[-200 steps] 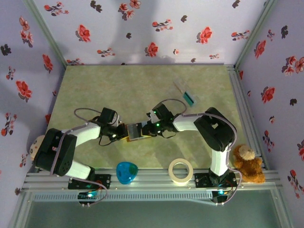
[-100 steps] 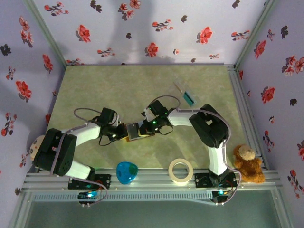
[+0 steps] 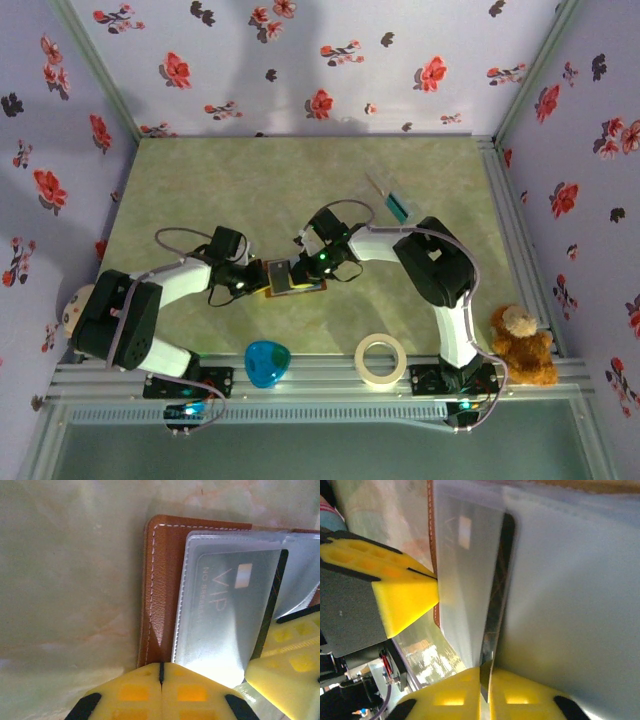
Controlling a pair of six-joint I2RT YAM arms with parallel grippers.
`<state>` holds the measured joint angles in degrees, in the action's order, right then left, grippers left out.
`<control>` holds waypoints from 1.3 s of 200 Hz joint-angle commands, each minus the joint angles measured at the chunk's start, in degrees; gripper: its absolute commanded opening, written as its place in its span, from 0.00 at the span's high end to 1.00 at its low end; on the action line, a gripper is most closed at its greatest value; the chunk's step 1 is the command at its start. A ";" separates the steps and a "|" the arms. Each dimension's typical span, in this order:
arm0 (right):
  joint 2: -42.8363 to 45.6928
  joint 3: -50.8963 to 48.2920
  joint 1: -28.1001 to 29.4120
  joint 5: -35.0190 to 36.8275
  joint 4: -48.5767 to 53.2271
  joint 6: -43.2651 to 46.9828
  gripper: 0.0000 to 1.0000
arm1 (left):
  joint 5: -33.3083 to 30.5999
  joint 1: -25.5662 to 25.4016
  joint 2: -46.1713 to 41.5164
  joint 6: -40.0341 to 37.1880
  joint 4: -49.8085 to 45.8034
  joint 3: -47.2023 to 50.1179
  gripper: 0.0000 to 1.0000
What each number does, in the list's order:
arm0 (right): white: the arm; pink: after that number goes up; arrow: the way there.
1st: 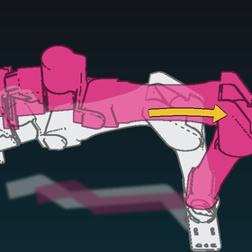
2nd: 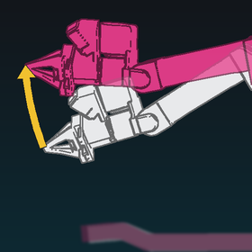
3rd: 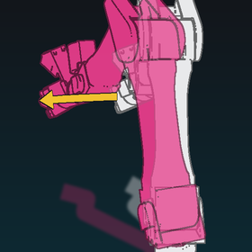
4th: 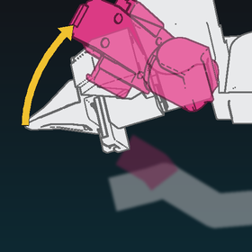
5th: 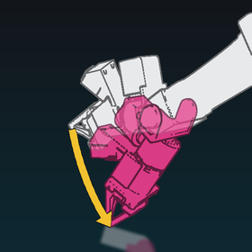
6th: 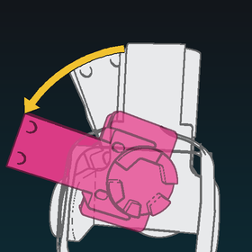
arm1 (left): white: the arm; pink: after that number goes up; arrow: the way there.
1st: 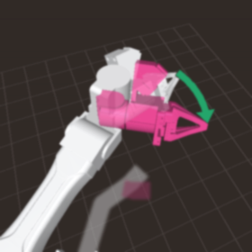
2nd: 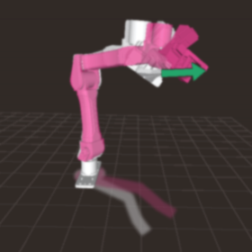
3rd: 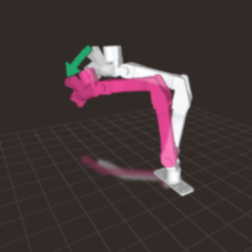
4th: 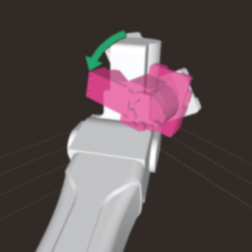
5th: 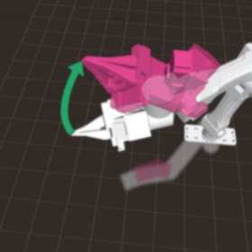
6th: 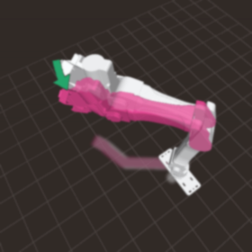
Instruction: Put the credit cards into the card holder
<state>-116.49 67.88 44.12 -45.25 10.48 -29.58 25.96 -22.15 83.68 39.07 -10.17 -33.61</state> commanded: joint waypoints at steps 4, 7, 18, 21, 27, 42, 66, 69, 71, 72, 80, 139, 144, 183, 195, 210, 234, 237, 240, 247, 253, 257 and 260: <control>0.45 0.55 1.51 1.90 4.16 1.36 0.83 | 0.16 0.31 -0.67 0.83 1.05 -0.53 0.98; 0.81 0.57 1.48 2.38 4.59 1.49 0.83 | -0.14 0.28 -0.85 0.90 0.73 -0.47 0.97; 1.97 0.46 1.40 4.31 6.46 1.63 0.80 | -1.25 0.45 -1.75 1.55 -0.26 -0.09 0.97; 2.38 0.54 1.39 5.05 6.93 1.71 0.78 | -1.38 0.58 -1.97 1.69 -0.51 -0.06 0.97; 3.03 0.55 1.44 6.58 8.09 1.71 0.75 | -1.73 0.69 -2.24 1.87 -1.04 -0.03 0.97; 5.08 0.37 1.59 10.31 9.66 1.18 0.69 | -1.86 0.83 -2.88 1.52 -1.38 0.22 0.98; 7.71 0.12 2.01 11.49 9.46 0.20 0.65 | -1.94 1.38 -3.63 1.51 -1.47 0.89 0.98; 7.95 0.33 2.06 11.65 9.68 0.19 0.64 | -1.96 1.45 -3.80 1.58 -1.39 1.06 0.98; 8.03 0.46 2.10 11.69 9.83 0.26 0.64 | -1.83 1.46 -3.97 1.66 -1.35 1.19 0.98; 8.07 0.48 2.06 11.78 9.91 0.25 0.64 | -1.81 1.48 -4.05 1.73 -1.35 1.27 0.98; 8.56 0.98 2.09 12.31 10.34 0.23 0.63 | -1.92 1.58 -4.66 2.01 -1.10 1.59 0.98; 6.05 3.96 2.21 18.31 9.64 0.18 0.70 | -7.04 3.23 -8.86 3.96 0.03 4.03 0.94; 5.74 4.14 2.28 18.65 9.48 0.14 0.71 | -7.02 3.27 -8.43 3.72 0.11 3.99 0.94; 3.00 6.80 2.58 18.51 9.22 -0.66 0.79 | -3.95 3.27 -3.52 3.29 2.69 3.46 0.97; 2.51 7.18 2.76 19.07 9.54 -0.49 0.80 | -3.83 3.33 -2.78 3.17 3.38 3.55 0.97; 1.81 7.42 2.97 20.17 9.83 -0.65 0.81 | -3.38 3.32 -2.03 3.10 3.69 3.28 0.97; 0.54 7.24 3.42 20.76 9.25 -1.25 0.82 | -2.37 3.21 -1.31 2.81 4.09 3.07 0.97; 0.37 7.19 3.47 20.67 9.15 -1.29 0.82 | -2.40 3.25 -1.20 2.73 4.13 3.02 0.97; 0.18 7.18 3.52 20.67 8.98 -1.35 0.82 | -2.35 3.29 -1.17 2.62 4.11 3.02 0.97; -0.24 7.17 3.61 20.80 8.77 -1.57 0.82 | -2.23 3.23 -0.89 2.37 4.12 2.91 0.97; -0.55 7.18 3.76 20.80 8.65 -1.82 0.82 | -2.21 3.31 -0.65 2.33 4.03 2.80 0.97; -0.73 7.25 3.86 20.74 8.65 -1.99 0.82 | -2.01 3.30 -0.61 2.37 4.11 2.77 0.97; -0.89 7.27 3.89 20.73 8.61 -2.06 0.82 | -1.91 3.24 -0.58 2.45 4.15 2.80 0.97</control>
<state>-115.22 74.11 47.09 -26.30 19.25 -30.28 22.74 -18.98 81.28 41.87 -6.87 -30.28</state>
